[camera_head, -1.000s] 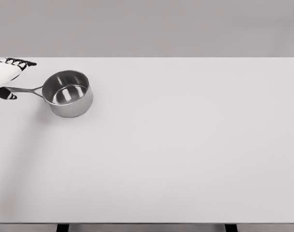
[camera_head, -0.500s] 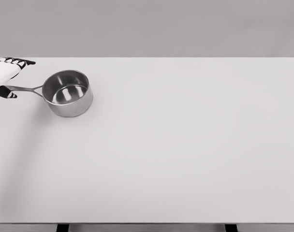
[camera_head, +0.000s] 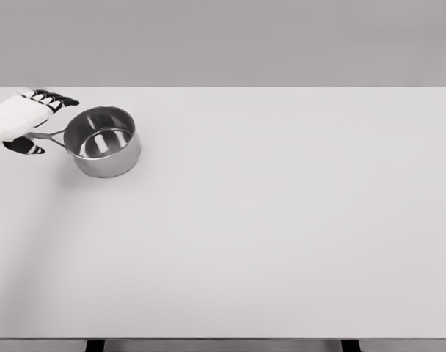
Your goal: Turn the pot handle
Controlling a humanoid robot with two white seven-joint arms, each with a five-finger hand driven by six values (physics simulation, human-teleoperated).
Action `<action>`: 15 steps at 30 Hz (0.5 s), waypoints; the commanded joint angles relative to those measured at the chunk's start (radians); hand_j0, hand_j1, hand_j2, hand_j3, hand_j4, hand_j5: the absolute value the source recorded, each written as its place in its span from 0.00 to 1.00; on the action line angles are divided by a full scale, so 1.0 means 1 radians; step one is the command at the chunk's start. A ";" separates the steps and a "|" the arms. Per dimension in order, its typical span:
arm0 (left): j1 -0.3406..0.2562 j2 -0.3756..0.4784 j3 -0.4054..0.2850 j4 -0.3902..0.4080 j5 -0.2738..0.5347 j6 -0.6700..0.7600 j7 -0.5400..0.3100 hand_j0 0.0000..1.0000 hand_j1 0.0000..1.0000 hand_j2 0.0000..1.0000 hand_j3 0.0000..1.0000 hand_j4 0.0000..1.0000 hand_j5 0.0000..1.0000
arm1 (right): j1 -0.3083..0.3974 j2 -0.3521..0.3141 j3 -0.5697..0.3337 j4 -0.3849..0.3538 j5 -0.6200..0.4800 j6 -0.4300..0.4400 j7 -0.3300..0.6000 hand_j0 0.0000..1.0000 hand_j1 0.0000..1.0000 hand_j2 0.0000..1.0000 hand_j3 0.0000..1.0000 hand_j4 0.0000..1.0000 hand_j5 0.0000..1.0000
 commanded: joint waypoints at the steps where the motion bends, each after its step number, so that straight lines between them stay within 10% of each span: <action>1: 0.002 0.023 0.014 -0.042 0.028 -0.047 0.002 1.00 1.00 1.00 1.00 1.00 1.00 | 0.000 0.000 0.000 0.000 0.000 0.000 0.000 1.00 1.00 1.00 1.00 1.00 1.00; 15: 0.090 0.096 0.155 -0.188 0.494 -0.210 -0.001 1.00 1.00 1.00 1.00 1.00 1.00 | 0.000 0.000 0.000 0.000 0.000 0.000 0.000 1.00 1.00 1.00 1.00 1.00 1.00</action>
